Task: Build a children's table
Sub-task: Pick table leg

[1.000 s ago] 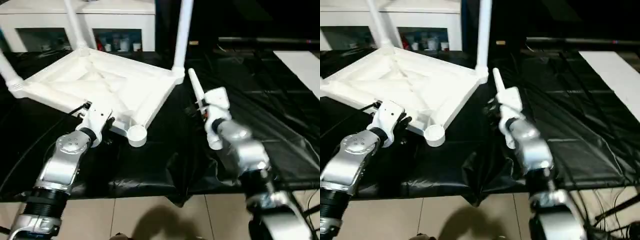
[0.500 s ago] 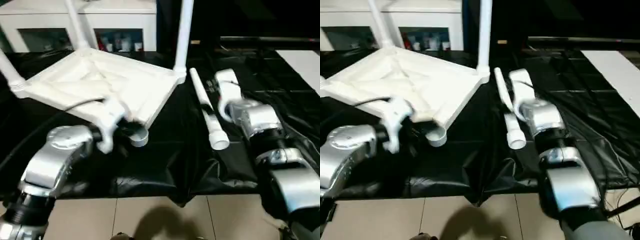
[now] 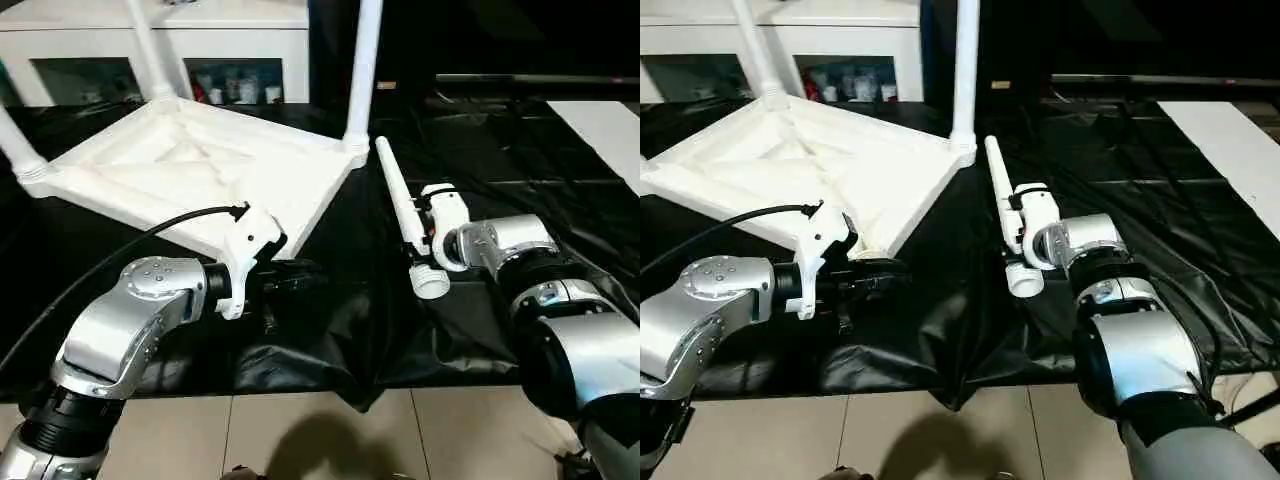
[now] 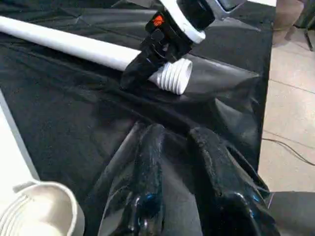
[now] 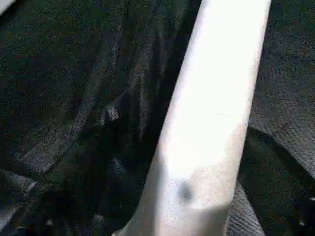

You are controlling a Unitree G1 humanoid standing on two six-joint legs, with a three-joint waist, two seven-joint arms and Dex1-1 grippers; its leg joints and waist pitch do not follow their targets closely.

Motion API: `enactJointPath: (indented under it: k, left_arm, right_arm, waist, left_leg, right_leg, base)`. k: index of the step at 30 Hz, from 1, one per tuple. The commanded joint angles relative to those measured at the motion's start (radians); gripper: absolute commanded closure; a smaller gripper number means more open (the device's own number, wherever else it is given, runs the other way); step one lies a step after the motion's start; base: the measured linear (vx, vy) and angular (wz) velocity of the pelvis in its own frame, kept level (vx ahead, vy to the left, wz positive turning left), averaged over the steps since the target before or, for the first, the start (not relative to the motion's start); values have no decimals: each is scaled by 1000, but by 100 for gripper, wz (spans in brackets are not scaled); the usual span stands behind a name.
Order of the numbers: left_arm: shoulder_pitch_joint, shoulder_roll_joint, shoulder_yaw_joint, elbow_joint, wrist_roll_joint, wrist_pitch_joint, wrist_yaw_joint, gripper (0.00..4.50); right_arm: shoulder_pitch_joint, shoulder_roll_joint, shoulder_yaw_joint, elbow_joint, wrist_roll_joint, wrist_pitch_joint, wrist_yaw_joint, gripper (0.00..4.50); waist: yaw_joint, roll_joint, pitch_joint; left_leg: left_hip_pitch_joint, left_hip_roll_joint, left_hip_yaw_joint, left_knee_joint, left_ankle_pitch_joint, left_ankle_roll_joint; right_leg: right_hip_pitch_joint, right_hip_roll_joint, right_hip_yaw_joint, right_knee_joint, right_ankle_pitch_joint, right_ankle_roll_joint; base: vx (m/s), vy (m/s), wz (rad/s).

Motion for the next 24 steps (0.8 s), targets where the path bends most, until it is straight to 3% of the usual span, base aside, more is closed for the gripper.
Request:
enactJointPath:
  k: [1,5,7,10,12,14,20,21,22,24]
  left_arm:
    - [-10,5,-9,-24,-4,15,6,347]
    - [-23,1,-10,-22,-9,41,5,347]
    - [-35,-12,-3,-6,-10,50,27,312]
    - [-51,-30,8,17,-10,55,51,299]
    - [-53,-31,7,20,-10,56,53,275]
    - [-60,-32,3,34,-2,44,52,270]
    - [-59,-53,9,36,-17,51,64,224]
    - [-59,-55,10,38,-18,54,68,224]
    - [-63,-77,22,53,-15,53,97,197]
    - [-72,-112,41,81,5,24,154,185]
  right_arm:
    - [-1,3,9,29,-3,14,14,73]
    - [-3,-2,-11,57,4,11,-7,109]
    - [-1,-6,-26,69,11,9,-22,140]
    - [11,-10,-42,79,20,8,-45,167]
    - [14,-11,-44,84,19,4,-45,185]
    - [28,-17,-70,92,34,-3,-76,203]
    - [52,-31,-148,96,90,-20,-129,245]
    - [53,-31,-150,96,93,-16,-130,245]
    - [61,-30,-164,92,107,-24,-126,251]
    - [71,-30,-179,85,120,-45,-122,255]
  waist:
    - [4,-5,-77]
    - [5,-4,-77]
    - [6,-2,-78]
    - [6,2,-77]
    - [5,-2,-77]
    - [6,5,-77]
    - [4,4,-75]
    - [4,8,-75]
    - [3,7,-75]
    - [3,6,-72]
  left_leg:
    - [10,12,6,-55,-167,-9]
    - [11,11,5,-56,-176,-18]
    - [11,11,4,-55,-175,-20]
    - [12,10,4,-55,-190,-25]
    - [9,9,3,-55,-192,-24]
    - [10,8,3,-54,-197,-27]
    - [13,8,2,-54,-240,-33]
    - [14,8,1,-54,-247,-35]
    - [15,8,1,-53,-260,-35]
    - [16,7,2,-54,-277,-36]
  right_leg:
    - [50,-49,39,-64,-143,-241]
    - [51,-51,39,-66,-160,-233]
    - [50,-50,39,-65,-151,-235]
    - [51,-49,39,-67,-156,-234]
    - [52,-49,38,-68,-164,-231]
    - [52,-50,38,-68,-171,-228]
    - [48,-48,36,-73,-211,-224]
    - [47,-48,36,-72,-217,-224]
    - [46,-48,36,-74,-228,-222]
    - [45,-47,36,-79,-249,-215]
  base:
    - [0,0,0]
    - [0,0,0]
    - [0,0,0]
    - [0,0,0]
    - [0,0,0]
    - [0,0,0]
    - [0,0,0]
    - [0,0,0]
    - [0,0,0]
    - [0,0,0]
